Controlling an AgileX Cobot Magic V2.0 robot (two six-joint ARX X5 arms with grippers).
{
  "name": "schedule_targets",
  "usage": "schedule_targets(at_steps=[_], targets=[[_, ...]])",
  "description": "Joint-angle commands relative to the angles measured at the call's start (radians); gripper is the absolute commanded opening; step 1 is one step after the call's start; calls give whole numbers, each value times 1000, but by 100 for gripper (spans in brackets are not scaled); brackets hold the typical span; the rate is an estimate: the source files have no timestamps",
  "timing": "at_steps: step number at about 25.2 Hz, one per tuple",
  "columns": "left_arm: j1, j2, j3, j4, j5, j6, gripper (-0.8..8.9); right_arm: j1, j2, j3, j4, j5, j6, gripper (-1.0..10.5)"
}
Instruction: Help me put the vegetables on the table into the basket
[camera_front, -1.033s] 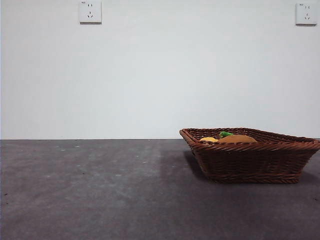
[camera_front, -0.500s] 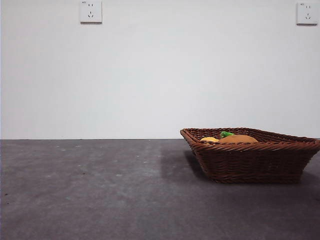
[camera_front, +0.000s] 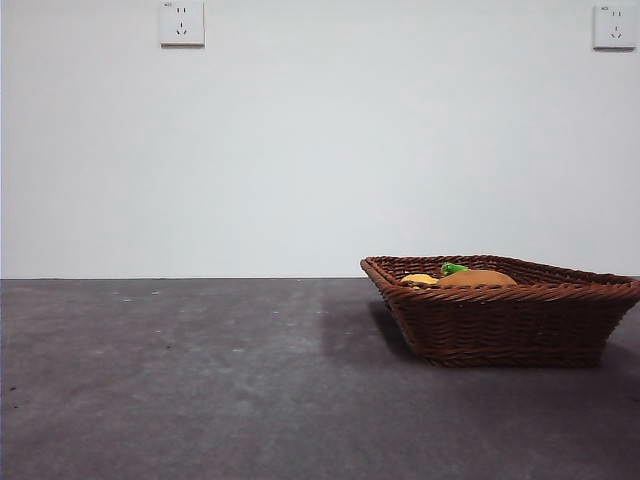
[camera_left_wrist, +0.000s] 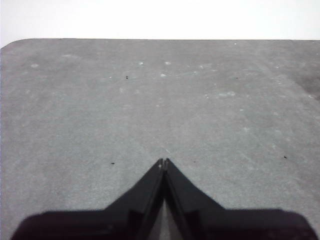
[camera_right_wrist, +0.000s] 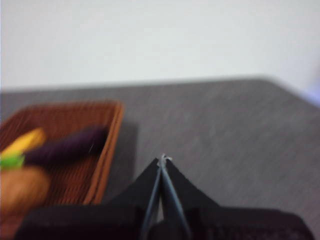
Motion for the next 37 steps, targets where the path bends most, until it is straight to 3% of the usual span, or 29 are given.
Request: schedule_targets(at_steps=[1, 37], targets=[[3, 0, -11, 5, 3, -5, -1, -1, -3, -10, -62, -29, 8, 0], [3, 2, -11, 5, 3, -5, -1, 0, -1, -8, -100, -21, 8, 0]])
